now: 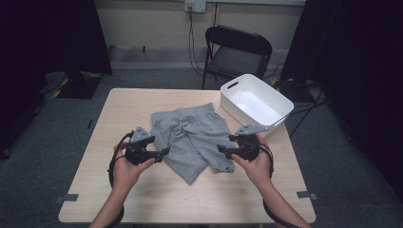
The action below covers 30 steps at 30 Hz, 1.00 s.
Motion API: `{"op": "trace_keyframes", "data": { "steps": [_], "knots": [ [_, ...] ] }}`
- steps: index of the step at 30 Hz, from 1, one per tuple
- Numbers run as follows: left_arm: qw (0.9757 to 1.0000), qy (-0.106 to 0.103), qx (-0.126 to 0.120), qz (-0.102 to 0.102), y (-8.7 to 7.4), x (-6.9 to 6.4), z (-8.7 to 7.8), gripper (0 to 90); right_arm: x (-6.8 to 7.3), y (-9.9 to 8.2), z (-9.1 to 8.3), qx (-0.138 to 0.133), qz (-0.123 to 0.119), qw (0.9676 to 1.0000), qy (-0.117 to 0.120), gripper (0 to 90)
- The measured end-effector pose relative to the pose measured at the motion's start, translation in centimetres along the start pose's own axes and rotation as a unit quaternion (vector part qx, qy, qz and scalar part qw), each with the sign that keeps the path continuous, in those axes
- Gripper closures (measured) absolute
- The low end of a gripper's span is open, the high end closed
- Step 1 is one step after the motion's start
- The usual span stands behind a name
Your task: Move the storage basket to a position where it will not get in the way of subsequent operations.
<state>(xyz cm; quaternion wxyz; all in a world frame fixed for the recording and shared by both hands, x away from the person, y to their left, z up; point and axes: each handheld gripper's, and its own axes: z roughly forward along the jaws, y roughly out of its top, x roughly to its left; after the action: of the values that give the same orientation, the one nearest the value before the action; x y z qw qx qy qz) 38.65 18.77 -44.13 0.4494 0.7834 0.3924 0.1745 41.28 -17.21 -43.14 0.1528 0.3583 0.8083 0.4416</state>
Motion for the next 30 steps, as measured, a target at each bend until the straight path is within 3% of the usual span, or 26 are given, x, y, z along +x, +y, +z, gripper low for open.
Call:
{"op": "trace_keyframes", "data": {
  "steps": [3,6,8,12,16,22,25,27,30],
  "knots": [
    [0.9998,-0.013,0.007,0.011,-1.0,-1.3,0.4,22.8,0.3,-1.8,-0.3,0.013,-0.013,0.9998,-0.008,33.1],
    [0.9993,-0.025,0.014,0.023,-2.1,-2.5,1.1,22.8,0.3,-3.9,-0.5,0.018,0.000,0.9998,-0.006,31.9],
    [0.9989,-0.036,0.020,0.022,-2.7,-2.9,1.5,22.8,0.2,-5.5,-0.3,0.036,-0.005,0.9993,-0.010,31.4],
    [0.9980,-0.041,0.041,0.027,-4.0,-3.3,2.1,22.8,0.0,-7.1,-0.2,0.045,0.004,0.9990,-0.006,29.1],
    [0.9973,-0.041,0.051,0.032,-4.7,-3.6,2.3,21.9,-0.3,-8.5,0.0,0.056,-0.003,0.9984,-0.004,25.3],
    [0.9952,-0.042,0.074,0.047,-5.7,-4.1,2.5,21.8,-0.6,-9.3,0.2,0.059,-0.004,0.9983,-0.006,20.9],
    [0.9948,-0.042,0.077,0.053,-5.8,-4.4,2.4,21.3,-0.4,-9.3,0.3,0.067,-0.036,0.9971,-0.009,20.1],
    [0.9945,-0.043,0.078,0.057,-5.7,-4.8,2.5,21.1,-0.4,-9.3,0.3,0.066,-0.036,0.9971,-0.009,20.0],
    [0.9917,-0.036,0.098,0.075,-6.0,-5.0,2.9,22.1,-0.4,-9.4,0.3,0.066,-0.035,0.9971,-0.010,20.0]
  ]
}}
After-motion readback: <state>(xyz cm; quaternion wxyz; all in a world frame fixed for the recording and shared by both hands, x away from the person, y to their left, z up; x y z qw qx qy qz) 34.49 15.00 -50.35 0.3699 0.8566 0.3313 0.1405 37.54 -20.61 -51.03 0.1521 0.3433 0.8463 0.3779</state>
